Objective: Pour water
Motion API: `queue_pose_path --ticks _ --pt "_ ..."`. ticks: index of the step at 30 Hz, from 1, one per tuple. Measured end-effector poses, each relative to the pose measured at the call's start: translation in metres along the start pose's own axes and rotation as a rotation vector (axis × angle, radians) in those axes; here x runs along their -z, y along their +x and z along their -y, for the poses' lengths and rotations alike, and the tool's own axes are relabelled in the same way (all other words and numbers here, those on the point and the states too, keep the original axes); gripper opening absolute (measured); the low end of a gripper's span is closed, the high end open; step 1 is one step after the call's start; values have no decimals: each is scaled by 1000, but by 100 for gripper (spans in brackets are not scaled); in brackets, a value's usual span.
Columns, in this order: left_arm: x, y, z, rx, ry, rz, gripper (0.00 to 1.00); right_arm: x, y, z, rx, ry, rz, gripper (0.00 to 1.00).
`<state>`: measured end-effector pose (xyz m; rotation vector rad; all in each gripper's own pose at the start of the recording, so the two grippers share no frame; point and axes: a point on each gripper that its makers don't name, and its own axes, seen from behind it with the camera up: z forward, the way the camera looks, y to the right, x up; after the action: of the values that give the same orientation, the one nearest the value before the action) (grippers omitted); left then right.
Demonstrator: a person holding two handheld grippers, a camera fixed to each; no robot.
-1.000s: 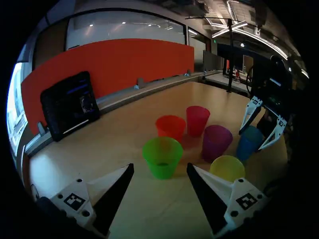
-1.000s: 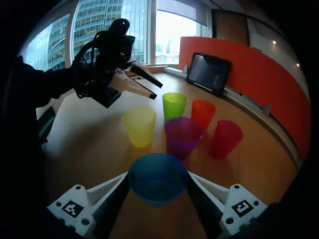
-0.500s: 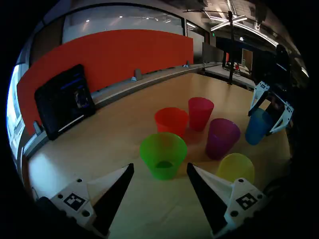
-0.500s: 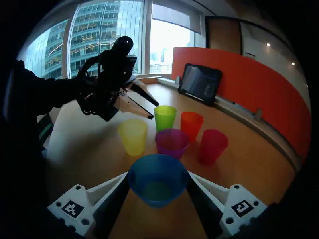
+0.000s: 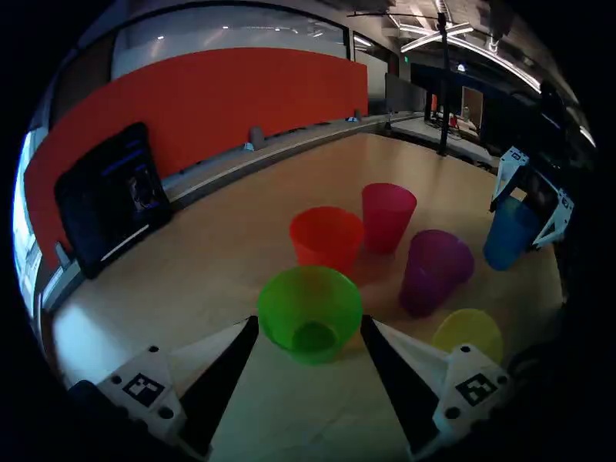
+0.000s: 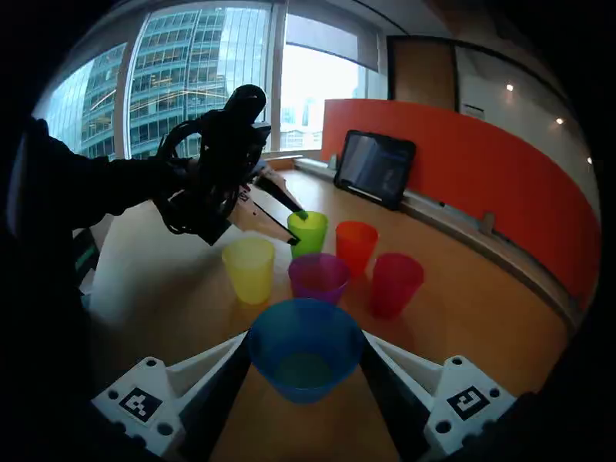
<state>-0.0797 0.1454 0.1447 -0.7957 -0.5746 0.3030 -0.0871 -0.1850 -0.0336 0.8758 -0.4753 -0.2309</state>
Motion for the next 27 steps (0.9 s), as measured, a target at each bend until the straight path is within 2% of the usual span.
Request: queue_pose_path --ticks 6,14,18,27 --pt "-8 0 0 -4 -4 17 99 3 -1 -2 -3 -6 -1 94" --pt "-12 7 0 8 -1 1 98 4 -3 -4 -6 -7 -2 94" --pt "-13 7 1 5 6 0 89 4 -2 -4 -6 -8 -5 93" --pt "-9 13 3 8 15 -14 89 6 2 -5 -5 -13 -15 94"
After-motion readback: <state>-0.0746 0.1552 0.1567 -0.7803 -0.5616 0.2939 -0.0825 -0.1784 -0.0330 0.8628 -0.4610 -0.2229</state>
